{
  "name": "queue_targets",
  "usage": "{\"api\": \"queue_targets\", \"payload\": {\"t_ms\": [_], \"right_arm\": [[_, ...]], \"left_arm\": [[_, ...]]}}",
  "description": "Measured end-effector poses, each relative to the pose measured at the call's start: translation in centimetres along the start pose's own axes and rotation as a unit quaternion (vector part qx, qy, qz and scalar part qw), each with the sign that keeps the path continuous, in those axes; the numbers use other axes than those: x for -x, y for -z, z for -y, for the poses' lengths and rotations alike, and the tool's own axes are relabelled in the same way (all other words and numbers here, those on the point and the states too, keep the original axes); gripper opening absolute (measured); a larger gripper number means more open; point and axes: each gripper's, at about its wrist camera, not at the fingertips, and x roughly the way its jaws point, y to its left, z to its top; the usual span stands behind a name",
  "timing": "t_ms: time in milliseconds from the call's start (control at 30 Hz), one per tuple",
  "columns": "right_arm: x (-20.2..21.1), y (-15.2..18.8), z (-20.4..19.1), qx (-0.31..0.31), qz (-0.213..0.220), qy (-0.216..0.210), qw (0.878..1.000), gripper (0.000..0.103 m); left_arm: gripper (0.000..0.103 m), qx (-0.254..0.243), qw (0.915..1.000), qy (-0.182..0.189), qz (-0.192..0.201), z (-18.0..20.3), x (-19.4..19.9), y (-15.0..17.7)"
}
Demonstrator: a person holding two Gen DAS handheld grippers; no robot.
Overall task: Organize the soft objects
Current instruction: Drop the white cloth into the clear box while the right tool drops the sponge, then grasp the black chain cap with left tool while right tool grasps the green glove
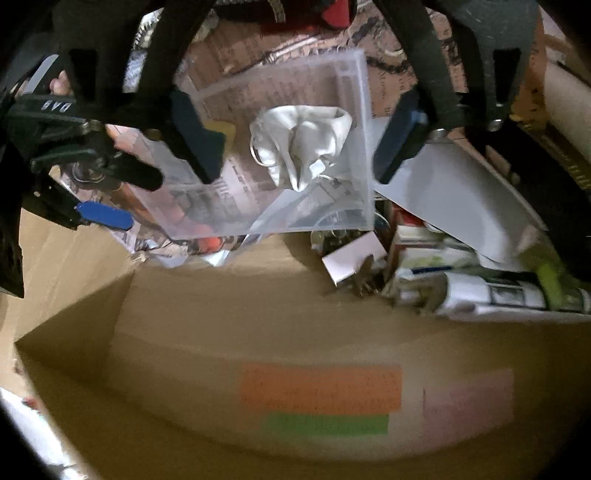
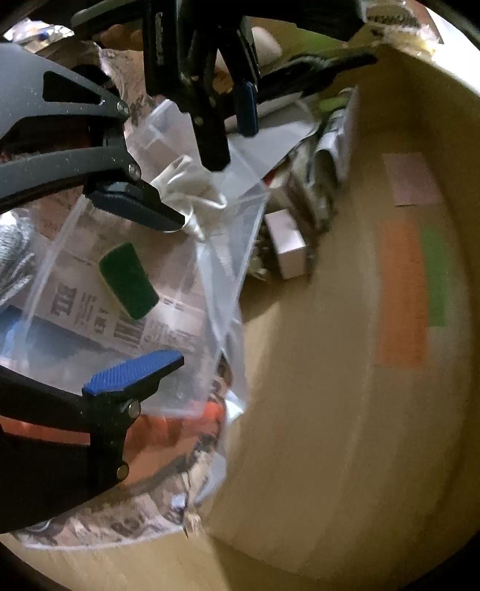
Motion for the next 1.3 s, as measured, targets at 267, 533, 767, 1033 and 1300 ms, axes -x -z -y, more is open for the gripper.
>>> {"api": "queue_targets", "payload": {"t_ms": [267, 533, 767, 1033, 1300], "right_arm": [[6.2, 1.7, -0.6, 0.005, 0.066, 0.019, 0.998, 0.082], [8.7, 6.0, -1.3, -0.003, 0.064, 0.029, 0.998, 0.083], [8.8, 11.0, -1.5, -0.044, 0.022, 0.019, 0.999, 0.083], [7.6, 14.9, -2.3, -0.061, -0.036, 0.007, 0.997, 0.083], [6.9, 16.5, -2.9, -0.041, -0.047, 0.018, 0.998, 0.072]], "left_arm": [[0.102, -0.017, 0.9996, 0.003, 0.021, 0.8, 4.3, 3.1], [0.102, -0.019, 0.9998, 0.006, -0.008, 1.6, 5.4, 8.2], [0.102, -0.017, 0.9985, 0.008, -0.051, 2.3, 4.7, 12.6], [0.102, -0.018, 0.9970, 0.004, -0.076, 3.4, 3.1, 15.3], [0.102, -0.021, 0.9976, -0.003, -0.066, 3.6, 2.4, 15.3]]}}
